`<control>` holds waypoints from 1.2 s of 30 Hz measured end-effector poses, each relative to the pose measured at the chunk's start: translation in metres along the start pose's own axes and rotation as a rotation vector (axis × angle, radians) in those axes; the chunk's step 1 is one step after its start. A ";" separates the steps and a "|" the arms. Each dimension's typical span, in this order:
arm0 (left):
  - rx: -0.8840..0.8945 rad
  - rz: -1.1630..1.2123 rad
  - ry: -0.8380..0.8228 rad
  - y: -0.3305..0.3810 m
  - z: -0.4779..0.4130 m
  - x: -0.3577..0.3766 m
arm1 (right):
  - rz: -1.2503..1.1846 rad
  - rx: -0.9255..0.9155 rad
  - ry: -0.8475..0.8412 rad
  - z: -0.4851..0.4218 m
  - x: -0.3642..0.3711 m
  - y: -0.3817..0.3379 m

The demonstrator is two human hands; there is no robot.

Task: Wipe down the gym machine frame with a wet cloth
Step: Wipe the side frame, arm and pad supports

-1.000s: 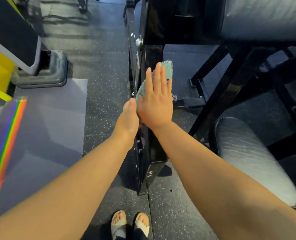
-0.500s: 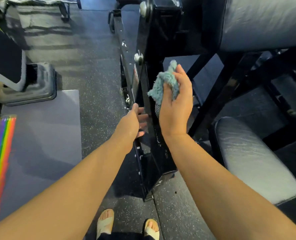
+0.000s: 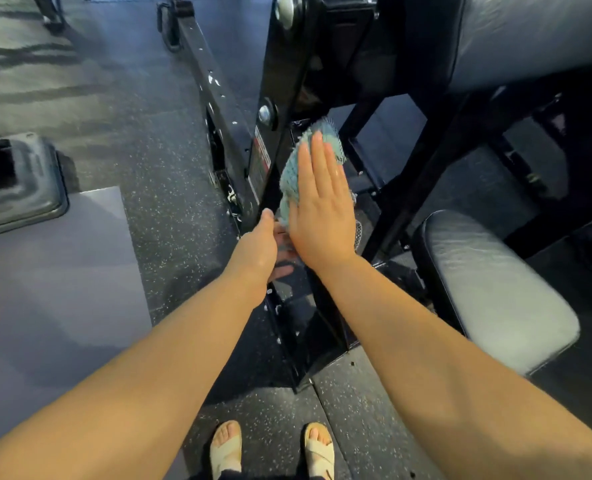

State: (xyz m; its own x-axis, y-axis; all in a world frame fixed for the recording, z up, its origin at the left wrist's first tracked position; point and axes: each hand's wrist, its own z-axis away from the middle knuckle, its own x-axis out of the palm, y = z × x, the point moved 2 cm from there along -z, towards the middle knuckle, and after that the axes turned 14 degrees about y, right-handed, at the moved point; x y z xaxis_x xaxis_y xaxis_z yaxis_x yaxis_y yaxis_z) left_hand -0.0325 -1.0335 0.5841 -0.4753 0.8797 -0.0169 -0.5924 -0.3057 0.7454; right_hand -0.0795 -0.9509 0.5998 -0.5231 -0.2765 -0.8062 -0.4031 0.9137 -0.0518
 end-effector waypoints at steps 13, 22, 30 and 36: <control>0.123 -0.216 -0.062 -0.001 0.031 0.009 | -0.923 0.872 -0.230 0.079 -0.096 0.046; 0.147 -0.141 -0.071 -0.007 0.042 0.013 | -0.747 0.743 0.041 0.072 -0.049 0.035; 0.120 -0.031 -0.030 0.001 0.035 0.008 | -0.230 0.171 0.105 0.039 -0.009 0.002; 0.115 0.089 -0.028 0.035 0.028 0.006 | -0.096 0.202 0.059 0.028 0.002 -0.005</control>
State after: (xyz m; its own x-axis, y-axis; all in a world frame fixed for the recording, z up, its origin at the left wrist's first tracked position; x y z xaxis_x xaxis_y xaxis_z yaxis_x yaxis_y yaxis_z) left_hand -0.0378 -1.0291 0.6281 -0.5029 0.8615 0.0702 -0.4698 -0.3406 0.8144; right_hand -0.0570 -0.9477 0.5822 -0.5347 -0.3760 -0.7567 -0.2978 0.9219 -0.2477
